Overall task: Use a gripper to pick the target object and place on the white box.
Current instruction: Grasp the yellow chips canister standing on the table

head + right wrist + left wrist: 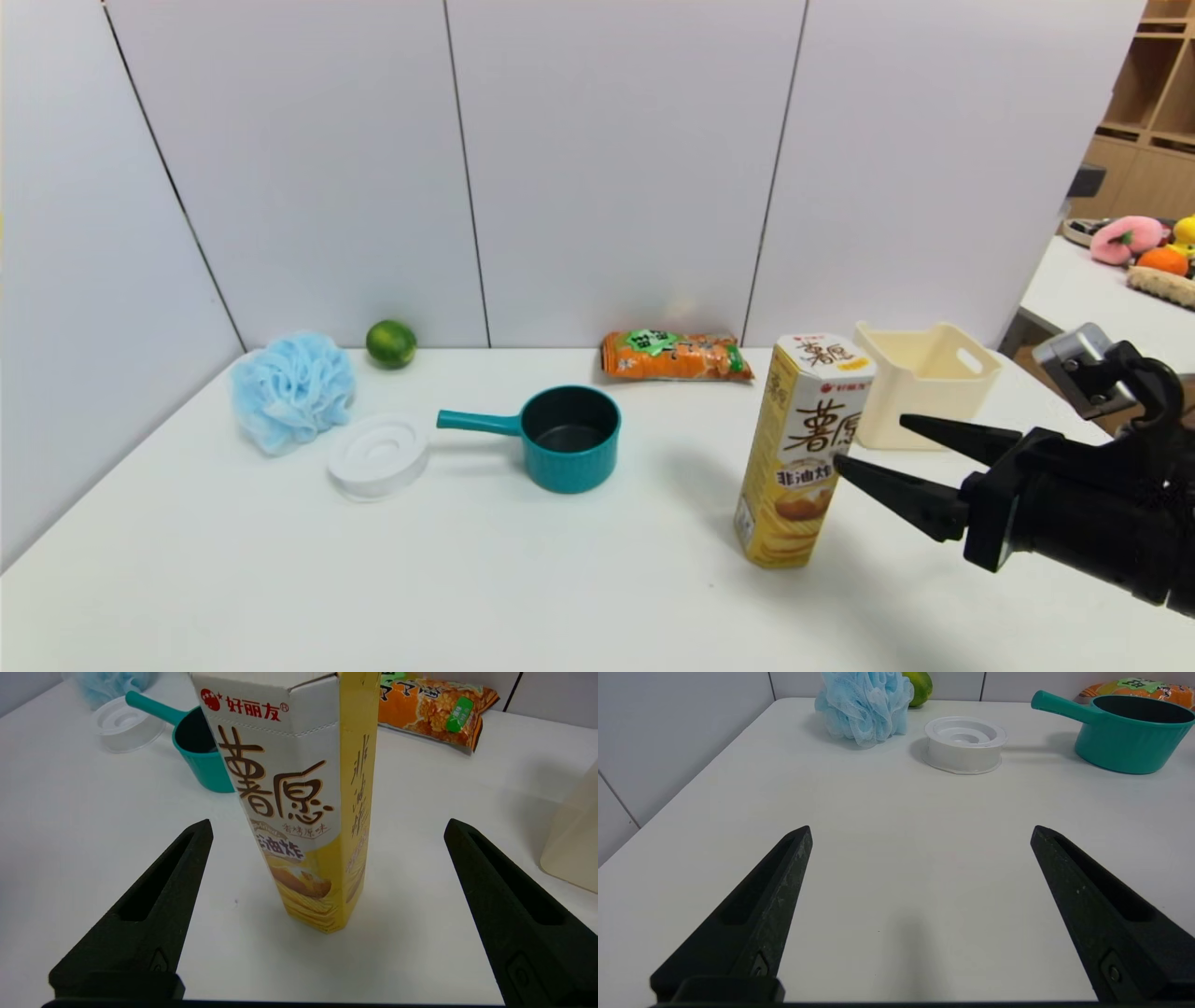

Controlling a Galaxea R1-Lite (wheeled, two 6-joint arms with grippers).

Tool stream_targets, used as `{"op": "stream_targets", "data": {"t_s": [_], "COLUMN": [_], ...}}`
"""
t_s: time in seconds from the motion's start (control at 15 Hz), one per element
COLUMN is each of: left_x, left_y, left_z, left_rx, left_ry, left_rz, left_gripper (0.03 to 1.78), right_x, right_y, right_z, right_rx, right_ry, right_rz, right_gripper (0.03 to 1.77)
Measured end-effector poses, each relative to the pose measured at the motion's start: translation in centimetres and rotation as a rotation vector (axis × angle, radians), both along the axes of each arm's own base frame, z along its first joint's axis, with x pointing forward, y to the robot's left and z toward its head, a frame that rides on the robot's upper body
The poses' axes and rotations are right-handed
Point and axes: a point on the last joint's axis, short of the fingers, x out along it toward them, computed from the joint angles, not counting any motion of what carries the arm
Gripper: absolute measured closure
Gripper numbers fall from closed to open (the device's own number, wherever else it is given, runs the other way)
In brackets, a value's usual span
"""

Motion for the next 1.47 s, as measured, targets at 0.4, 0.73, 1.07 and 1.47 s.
{"op": "stream_targets", "data": {"t_s": [0.4,0.73,1.07,1.47], "left_x": [0.0,0.0,0.0,0.0], "left_y": [0.0,0.0,0.0,0.0], "left_z": [0.0,0.0,0.0,0.0], "left_rx": [0.000,0.000,0.000,0.000], "left_ry": [0.000,0.000,0.000,0.000], "left_rz": [0.000,0.000,0.000,0.000], "left_gripper": [0.12,0.12,0.12,0.12], "right_x": [1.5,3.3,6.4,7.7], "right_y": [1.3,2.5,3.7,4.0], "right_z": [-1.2,-2.1,-2.5,-3.0], "right_rx": [0.011,0.013,0.020,0.028], "right_ry": [-0.030,-0.040,-0.061,-0.059], "right_rz": [0.036,0.059,0.049,0.040], "right_gripper": [0.09,0.09,0.09,0.09]}}
